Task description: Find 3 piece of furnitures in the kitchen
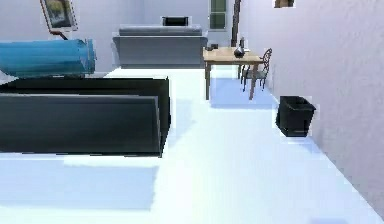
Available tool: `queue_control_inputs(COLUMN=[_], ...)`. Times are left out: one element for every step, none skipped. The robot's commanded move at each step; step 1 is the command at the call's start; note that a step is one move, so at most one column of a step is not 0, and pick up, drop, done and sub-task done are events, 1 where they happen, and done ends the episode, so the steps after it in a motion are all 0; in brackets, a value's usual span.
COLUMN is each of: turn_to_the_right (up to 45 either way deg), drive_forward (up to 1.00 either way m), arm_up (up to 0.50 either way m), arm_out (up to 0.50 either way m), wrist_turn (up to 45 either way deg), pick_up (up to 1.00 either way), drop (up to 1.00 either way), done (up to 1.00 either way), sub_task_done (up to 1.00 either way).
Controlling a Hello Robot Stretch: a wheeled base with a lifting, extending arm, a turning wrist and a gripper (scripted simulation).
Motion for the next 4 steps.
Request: queue_control_inputs(turn_to_the_right=[0.0, 45.0, 18.0, 3.0], drive_forward=[0.30, 0.00, 0.00, 0.00], arm_up=[0.00, 0.00, 0.00, 0.00], arm_out=[0.00, 0.00, 0.00, 0.00], wrist_turn=[0.0, 0.0, 0.0, 0.0], pick_up=[0.00, 0.00, 0.00, 0.00], drop=[0.00, 0.00, 0.00, 0.00], done=[0.00, 0.00, 0.00, 0.00], sub_task_done=[0.00, 0.00, 0.00, 0.00])
